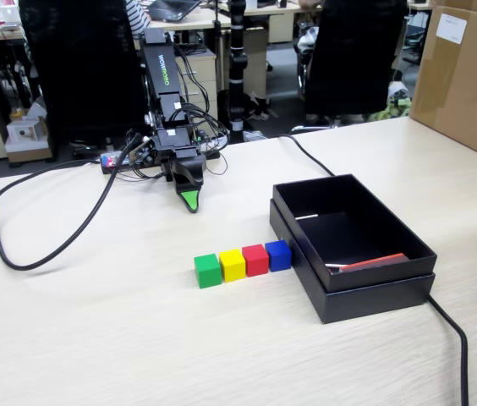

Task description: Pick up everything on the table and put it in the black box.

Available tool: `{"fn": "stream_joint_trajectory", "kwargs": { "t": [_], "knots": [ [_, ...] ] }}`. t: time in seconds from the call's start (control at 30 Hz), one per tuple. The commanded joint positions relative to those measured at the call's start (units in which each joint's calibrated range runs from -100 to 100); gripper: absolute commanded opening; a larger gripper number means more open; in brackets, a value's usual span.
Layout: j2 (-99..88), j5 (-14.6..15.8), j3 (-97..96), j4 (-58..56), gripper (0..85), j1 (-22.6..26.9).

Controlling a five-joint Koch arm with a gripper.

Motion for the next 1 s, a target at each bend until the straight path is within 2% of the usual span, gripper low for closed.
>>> {"fn": "stream_joint_trajectory", "kwargs": {
  "t": [0.0, 0.97],
  "knots": [
    [0.10, -0.24, -0.66, -3.03, 50.3, 0.00],
    [0.10, -0.15, -0.66, -3.03, 48.9, 0.10]
  ]
}}
